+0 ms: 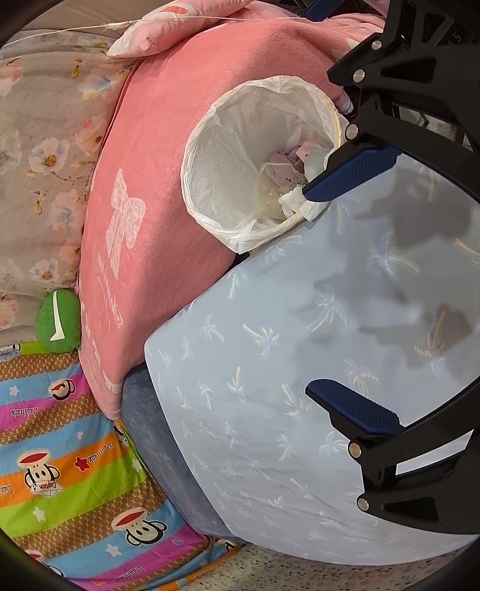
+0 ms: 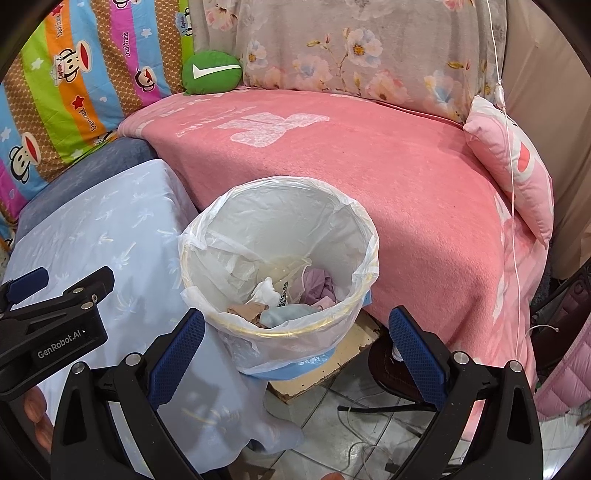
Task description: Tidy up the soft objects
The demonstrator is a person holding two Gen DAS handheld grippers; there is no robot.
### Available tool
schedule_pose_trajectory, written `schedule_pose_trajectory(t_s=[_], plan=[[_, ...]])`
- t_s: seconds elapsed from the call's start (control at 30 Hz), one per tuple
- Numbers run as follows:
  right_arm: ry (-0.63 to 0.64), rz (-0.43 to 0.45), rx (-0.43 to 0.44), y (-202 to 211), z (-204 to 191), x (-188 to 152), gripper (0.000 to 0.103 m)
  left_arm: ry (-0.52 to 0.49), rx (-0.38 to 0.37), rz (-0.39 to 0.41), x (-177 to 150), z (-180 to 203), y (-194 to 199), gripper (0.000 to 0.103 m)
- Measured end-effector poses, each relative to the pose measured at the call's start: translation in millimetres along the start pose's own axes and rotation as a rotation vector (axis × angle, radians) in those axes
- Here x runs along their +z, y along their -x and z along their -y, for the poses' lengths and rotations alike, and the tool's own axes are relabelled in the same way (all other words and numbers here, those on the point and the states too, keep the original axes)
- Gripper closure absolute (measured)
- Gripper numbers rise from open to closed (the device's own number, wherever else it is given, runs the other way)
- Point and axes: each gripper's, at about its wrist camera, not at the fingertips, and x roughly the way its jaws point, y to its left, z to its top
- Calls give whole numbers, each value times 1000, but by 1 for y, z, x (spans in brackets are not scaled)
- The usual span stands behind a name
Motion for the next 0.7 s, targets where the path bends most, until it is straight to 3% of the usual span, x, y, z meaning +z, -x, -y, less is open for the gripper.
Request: schedule_pose_trajectory(t_s=[0.7], plan=[[0,1,1,1,0,-1,6,5,4,-7,-2,-3,0,10]])
